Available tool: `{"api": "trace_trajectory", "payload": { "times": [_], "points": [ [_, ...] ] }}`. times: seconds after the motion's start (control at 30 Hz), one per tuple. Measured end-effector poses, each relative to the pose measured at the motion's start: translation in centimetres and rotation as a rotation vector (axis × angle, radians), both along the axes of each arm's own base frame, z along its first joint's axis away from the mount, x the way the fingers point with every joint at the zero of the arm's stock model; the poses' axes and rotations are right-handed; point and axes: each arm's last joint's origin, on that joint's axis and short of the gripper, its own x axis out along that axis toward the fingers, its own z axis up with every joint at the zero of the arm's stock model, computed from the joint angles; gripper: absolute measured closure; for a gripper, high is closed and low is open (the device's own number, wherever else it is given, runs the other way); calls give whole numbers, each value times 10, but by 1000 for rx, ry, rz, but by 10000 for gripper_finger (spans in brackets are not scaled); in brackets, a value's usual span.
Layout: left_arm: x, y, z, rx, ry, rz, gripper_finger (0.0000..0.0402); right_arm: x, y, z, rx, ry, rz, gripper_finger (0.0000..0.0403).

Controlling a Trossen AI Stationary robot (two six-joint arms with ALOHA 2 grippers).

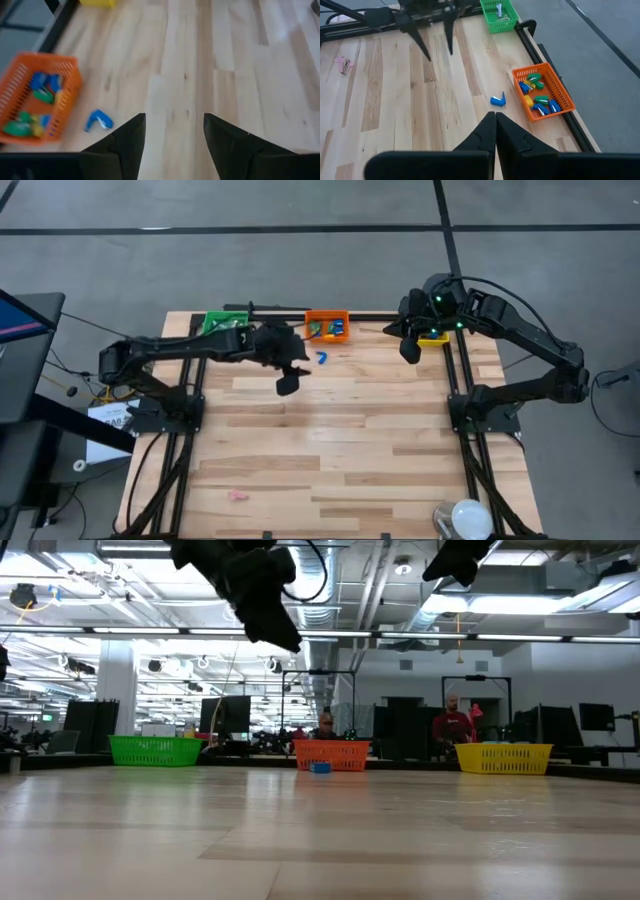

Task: Pick and place Stapler, Stapler remover, tape
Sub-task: Put the blue stapler into the orange bin

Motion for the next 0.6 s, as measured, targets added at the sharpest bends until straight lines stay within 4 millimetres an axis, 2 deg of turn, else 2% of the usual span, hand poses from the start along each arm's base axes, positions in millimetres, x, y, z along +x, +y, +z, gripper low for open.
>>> {"api": "trace_trajectory", "payload": {
  "times": [0.4, 0.53, 0.6],
  "points": [
    [2, 34, 42, 101, -46, 22, 211, 0, 0, 0, 1, 0, -1, 403],
    [14, 45, 53, 111, -54, 16, 211, 0, 0, 0, 1, 0, -1, 403],
    [20, 49, 52, 125, -47, 4, 211, 0, 0, 0, 0, 0, -1, 403]
  ]
}}
